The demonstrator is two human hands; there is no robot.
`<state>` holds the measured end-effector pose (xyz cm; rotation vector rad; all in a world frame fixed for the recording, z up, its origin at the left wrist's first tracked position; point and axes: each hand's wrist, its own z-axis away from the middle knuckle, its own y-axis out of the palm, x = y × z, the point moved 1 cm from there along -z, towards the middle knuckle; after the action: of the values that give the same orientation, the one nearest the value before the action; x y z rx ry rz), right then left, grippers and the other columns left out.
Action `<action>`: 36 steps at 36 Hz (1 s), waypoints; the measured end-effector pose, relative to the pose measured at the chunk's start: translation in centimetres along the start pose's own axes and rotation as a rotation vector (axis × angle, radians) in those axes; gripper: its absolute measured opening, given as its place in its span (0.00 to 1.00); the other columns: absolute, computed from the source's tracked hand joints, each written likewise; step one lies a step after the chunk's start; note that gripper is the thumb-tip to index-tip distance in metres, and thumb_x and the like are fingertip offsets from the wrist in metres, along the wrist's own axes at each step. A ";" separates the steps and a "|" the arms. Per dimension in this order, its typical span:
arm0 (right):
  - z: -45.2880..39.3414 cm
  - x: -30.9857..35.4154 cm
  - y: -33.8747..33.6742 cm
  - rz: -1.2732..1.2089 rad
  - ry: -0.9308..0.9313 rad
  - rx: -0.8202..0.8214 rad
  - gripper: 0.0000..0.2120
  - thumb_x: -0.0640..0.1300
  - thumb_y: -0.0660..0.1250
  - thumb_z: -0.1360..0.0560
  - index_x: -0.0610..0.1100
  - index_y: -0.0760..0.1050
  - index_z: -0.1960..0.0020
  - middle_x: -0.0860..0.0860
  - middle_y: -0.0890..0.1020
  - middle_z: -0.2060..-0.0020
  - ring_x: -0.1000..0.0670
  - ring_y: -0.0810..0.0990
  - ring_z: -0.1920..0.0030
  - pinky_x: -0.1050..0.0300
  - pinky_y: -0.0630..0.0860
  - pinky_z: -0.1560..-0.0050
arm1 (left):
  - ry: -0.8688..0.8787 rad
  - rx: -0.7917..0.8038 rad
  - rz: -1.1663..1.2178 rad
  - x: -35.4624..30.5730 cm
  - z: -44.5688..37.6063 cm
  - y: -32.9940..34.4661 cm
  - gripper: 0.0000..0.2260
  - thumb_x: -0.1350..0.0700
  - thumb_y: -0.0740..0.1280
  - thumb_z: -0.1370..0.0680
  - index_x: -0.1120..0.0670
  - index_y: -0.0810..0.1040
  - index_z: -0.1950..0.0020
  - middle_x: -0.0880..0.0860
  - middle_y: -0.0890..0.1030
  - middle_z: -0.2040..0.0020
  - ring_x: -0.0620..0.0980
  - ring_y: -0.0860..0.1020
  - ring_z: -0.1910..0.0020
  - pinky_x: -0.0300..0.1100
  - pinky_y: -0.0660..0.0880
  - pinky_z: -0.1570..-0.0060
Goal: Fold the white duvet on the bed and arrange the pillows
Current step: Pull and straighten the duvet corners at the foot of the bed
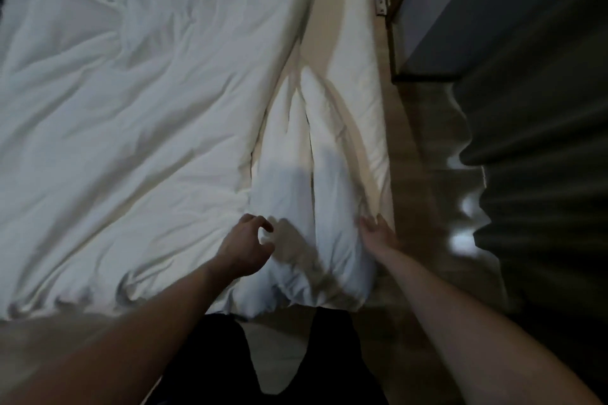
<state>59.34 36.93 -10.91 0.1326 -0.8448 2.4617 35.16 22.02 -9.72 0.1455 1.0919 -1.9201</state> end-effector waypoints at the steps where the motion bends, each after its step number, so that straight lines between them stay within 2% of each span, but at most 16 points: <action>1: -0.9 -0.3 0.1 -0.016 -0.004 0.051 0.36 0.64 0.59 0.21 0.45 0.56 0.21 0.45 0.66 0.25 0.41 0.65 0.26 0.54 0.63 0.30 | -0.027 -0.023 0.015 -0.1 0.2 1.0 0.14 0.52 0.70 0.26 0.49 0.77 0.41 0.51 0.72 0.37 0.51 0.77 0.44 0.46 0.75 0.45; 5: -3.4 -1.7 0.8 -0.170 -0.014 0.201 0.41 0.66 0.63 0.25 0.45 0.55 0.21 0.48 0.63 0.23 0.43 0.63 0.24 0.53 0.60 0.28 | -0.114 -0.100 0.143 -0.3 1.8 5.0 0.13 0.55 0.71 0.27 0.48 0.78 0.44 0.49 0.74 0.40 0.50 0.78 0.47 0.45 0.76 0.45; 8: -3.5 -2.5 1.2 -0.284 -0.035 0.308 0.45 0.69 0.68 0.30 0.44 0.62 0.23 0.47 0.68 0.26 0.44 0.68 0.27 0.49 0.64 0.27 | -0.162 -0.114 0.185 -0.6 3.8 7.8 0.12 0.55 0.71 0.28 0.48 0.79 0.45 0.48 0.73 0.42 0.49 0.78 0.46 0.43 0.75 0.45; 10: -2.8 -2.9 0.9 -0.340 -0.117 0.309 0.40 0.66 0.71 0.32 0.44 0.70 0.28 0.48 0.75 0.32 0.46 0.74 0.34 0.49 0.70 0.31 | -0.218 -0.099 0.157 -1.0 5.5 9.4 0.13 0.54 0.70 0.28 0.47 0.79 0.44 0.46 0.72 0.41 0.48 0.79 0.47 0.40 0.73 0.48; 13: -1.1 -3.5 -1.0 -0.429 -0.221 0.128 0.27 0.57 0.75 0.30 0.45 0.76 0.36 0.50 0.81 0.43 0.48 0.79 0.45 0.56 0.73 0.45 | -0.234 -0.063 0.116 -1.7 7.7 11.1 0.15 0.54 0.70 0.28 0.48 0.78 0.42 0.48 0.72 0.39 0.49 0.78 0.45 0.39 0.71 0.47; 17: 2.5 -6.0 -5.7 -0.393 -0.455 -0.273 0.13 0.50 0.75 0.29 0.43 0.78 0.52 0.49 0.81 0.57 0.47 0.79 0.54 0.59 0.70 0.56 | -0.219 -0.033 0.079 -2.5 10.4 12.8 0.16 0.51 0.70 0.27 0.49 0.77 0.41 0.51 0.71 0.37 0.51 0.76 0.41 0.44 0.73 0.41; 19: 4.5 -7.3 -7.3 -0.325 -0.558 -0.413 0.14 0.50 0.75 0.29 0.43 0.74 0.60 0.49 0.78 0.65 0.48 0.76 0.62 0.56 0.68 0.62 | -0.218 -0.014 0.056 -2.8 11.6 13.3 0.16 0.51 0.70 0.28 0.49 0.76 0.41 0.51 0.70 0.36 0.53 0.76 0.40 0.46 0.74 0.41; 21: 6.8 -8.2 -8.4 -0.323 -0.625 -0.508 0.14 0.49 0.75 0.29 0.41 0.73 0.61 0.48 0.76 0.67 0.49 0.74 0.65 0.57 0.67 0.65 | -0.217 -0.012 0.039 -2.8 12.7 13.5 0.16 0.52 0.71 0.28 0.50 0.76 0.40 0.52 0.70 0.36 0.54 0.76 0.40 0.45 0.73 0.42; 23: 9.1 -9.5 -9.3 -0.346 -0.635 -0.544 0.13 0.48 0.74 0.28 0.41 0.74 0.60 0.48 0.76 0.66 0.51 0.73 0.65 0.58 0.66 0.68 | -0.224 -0.043 0.042 -2.6 13.9 13.5 0.17 0.53 0.70 0.28 0.51 0.76 0.40 0.53 0.70 0.36 0.55 0.76 0.41 0.46 0.74 0.42; 24: 10.1 -10.3 -9.9 -0.361 -0.631 -0.564 0.13 0.48 0.74 0.27 0.41 0.74 0.60 0.49 0.76 0.66 0.53 0.73 0.65 0.62 0.66 0.69 | -0.227 -0.064 0.052 -2.5 14.5 13.3 0.17 0.54 0.70 0.28 0.52 0.76 0.40 0.53 0.70 0.36 0.55 0.76 0.42 0.47 0.74 0.41; 26: 11.4 -12.4 -11.2 -0.381 -0.644 -0.632 0.14 0.49 0.74 0.27 0.41 0.73 0.60 0.49 0.76 0.66 0.55 0.71 0.65 0.66 0.67 0.67 | -0.218 -0.094 0.060 -2.2 15.5 13.0 0.17 0.55 0.70 0.29 0.53 0.76 0.40 0.53 0.70 0.36 0.55 0.76 0.42 0.47 0.73 0.41; 29: 11.7 -16.4 -12.8 -0.434 -0.581 -0.674 0.12 0.49 0.74 0.28 0.43 0.75 0.59 0.48 0.78 0.65 0.52 0.75 0.62 0.59 0.70 0.60 | -0.200 -0.104 0.044 -1.4 16.8 12.7 0.18 0.56 0.70 0.29 0.54 0.76 0.39 0.54 0.70 0.35 0.56 0.76 0.40 0.46 0.72 0.39; 31: 11.1 -19.9 -13.0 -0.386 -0.502 -0.676 0.12 0.50 0.73 0.27 0.42 0.77 0.56 0.44 0.81 0.62 0.45 0.79 0.59 0.55 0.71 0.57 | -0.204 -0.078 0.028 -0.7 17.5 12.7 0.18 0.55 0.70 0.28 0.54 0.76 0.38 0.55 0.70 0.34 0.57 0.75 0.38 0.47 0.71 0.38; 33: 9.8 -23.0 -12.7 -0.260 -0.366 -0.610 0.17 0.54 0.71 0.27 0.40 0.78 0.52 0.40 0.83 0.57 0.38 0.80 0.54 0.51 0.74 0.53 | -0.214 -0.031 0.004 -0.2 18.3 12.8 0.19 0.54 0.69 0.27 0.53 0.75 0.37 0.55 0.69 0.32 0.57 0.75 0.38 0.47 0.72 0.38; 36: 8.3 -24.3 -11.3 0.046 -0.062 -0.308 0.26 0.58 0.67 0.24 0.38 0.75 0.36 0.37 0.78 0.39 0.34 0.75 0.38 0.46 0.73 0.39 | -0.223 0.021 -0.055 -0.2 19.1 13.1 0.19 0.52 0.69 0.26 0.52 0.74 0.35 0.54 0.69 0.31 0.56 0.76 0.40 0.45 0.72 0.41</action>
<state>85.27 28.56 -4.32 0.0793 -1.2531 2.3450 50.85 5.28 -6.39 -0.0869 0.9352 -1.9438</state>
